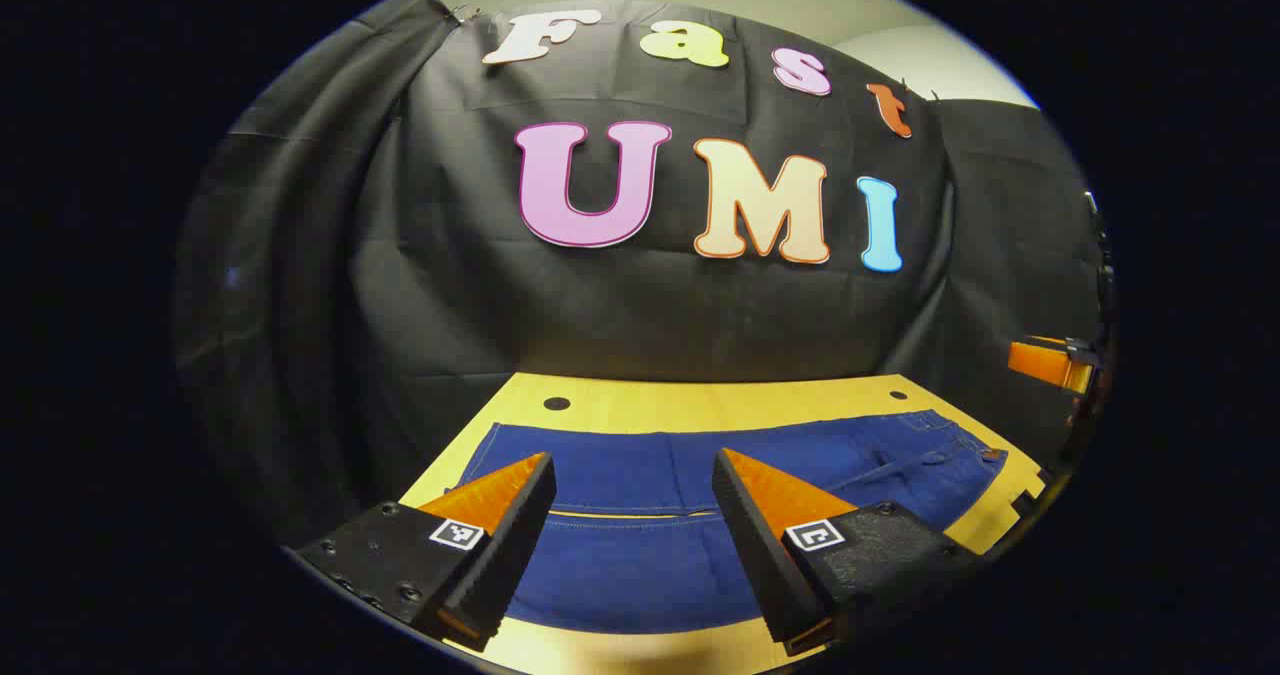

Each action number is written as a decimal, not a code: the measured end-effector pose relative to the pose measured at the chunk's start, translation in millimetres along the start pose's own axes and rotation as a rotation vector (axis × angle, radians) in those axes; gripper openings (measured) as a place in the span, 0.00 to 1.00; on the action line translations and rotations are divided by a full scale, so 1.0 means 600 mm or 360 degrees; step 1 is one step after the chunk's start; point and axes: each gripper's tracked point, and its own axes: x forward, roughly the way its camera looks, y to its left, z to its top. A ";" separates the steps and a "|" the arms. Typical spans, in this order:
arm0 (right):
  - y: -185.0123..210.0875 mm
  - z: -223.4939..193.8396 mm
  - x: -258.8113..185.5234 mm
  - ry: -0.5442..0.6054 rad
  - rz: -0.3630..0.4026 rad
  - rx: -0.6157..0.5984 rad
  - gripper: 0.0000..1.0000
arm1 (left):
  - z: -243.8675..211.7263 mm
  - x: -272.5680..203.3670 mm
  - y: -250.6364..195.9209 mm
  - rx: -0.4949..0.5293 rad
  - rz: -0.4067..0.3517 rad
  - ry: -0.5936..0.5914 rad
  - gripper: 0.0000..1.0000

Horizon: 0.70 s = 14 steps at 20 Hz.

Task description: Grasp the waist and the cuffs of the jeans and fold them to make the two legs overlap; first hold the waist and fold one-third of the jeans toward the cuffs, then hold the cuffs and fold the remaining one-third in the same direction to finish folding.

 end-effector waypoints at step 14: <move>-0.004 -0.030 -0.002 0.0089 -0.0024 -0.0016 0.98 | -0.052 0.010 0.028 -0.0084 0.0019 0.0097 0.93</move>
